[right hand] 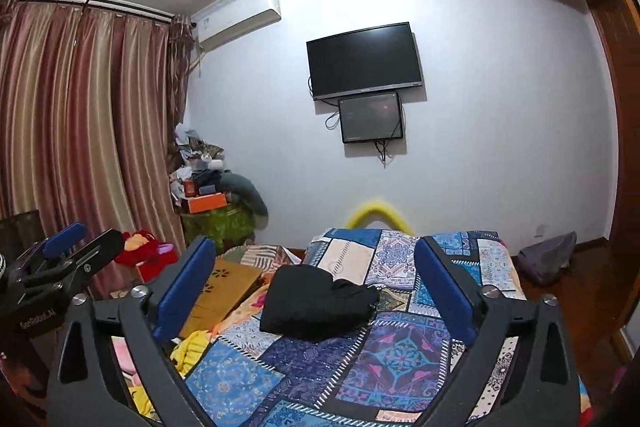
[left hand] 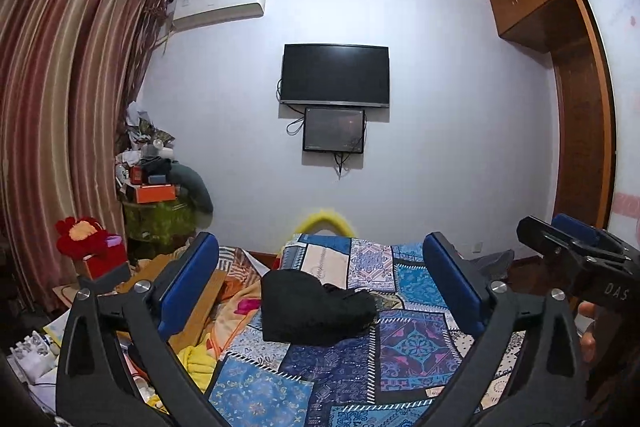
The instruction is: Fold large clothes
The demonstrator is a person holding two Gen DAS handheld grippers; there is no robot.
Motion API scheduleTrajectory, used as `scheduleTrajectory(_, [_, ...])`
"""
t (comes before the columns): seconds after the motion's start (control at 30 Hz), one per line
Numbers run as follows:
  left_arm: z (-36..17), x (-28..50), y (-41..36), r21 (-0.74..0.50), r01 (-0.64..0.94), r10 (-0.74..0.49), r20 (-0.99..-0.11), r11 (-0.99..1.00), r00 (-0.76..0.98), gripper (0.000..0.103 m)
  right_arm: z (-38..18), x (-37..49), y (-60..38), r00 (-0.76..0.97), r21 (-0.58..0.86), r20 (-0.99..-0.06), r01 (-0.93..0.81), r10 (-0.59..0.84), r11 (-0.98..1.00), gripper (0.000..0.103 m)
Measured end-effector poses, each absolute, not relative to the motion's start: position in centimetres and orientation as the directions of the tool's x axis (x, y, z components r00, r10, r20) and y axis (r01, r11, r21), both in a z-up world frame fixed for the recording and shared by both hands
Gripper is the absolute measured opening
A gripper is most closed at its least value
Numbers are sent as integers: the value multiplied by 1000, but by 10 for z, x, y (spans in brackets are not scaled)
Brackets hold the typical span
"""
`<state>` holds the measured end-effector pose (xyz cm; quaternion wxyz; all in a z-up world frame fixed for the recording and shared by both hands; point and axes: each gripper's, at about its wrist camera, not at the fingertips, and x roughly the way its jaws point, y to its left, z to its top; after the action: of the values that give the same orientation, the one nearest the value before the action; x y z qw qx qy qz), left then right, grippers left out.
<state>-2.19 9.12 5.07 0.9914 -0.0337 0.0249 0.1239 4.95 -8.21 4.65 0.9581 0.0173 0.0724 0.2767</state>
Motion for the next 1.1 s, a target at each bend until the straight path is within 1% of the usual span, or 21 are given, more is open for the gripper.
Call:
scheduleTrajectory(0.3, [43,-21,93,-76,-256,250,-82,964,965,102,36,43,-76,838,25,-154,-526,524,850,101])
scheduleTrajectory(1.1, [32,-16,100,-100,-263,250,-127,960,960,103,33,33,-77,839,-7,-183,-523,513,852,102])
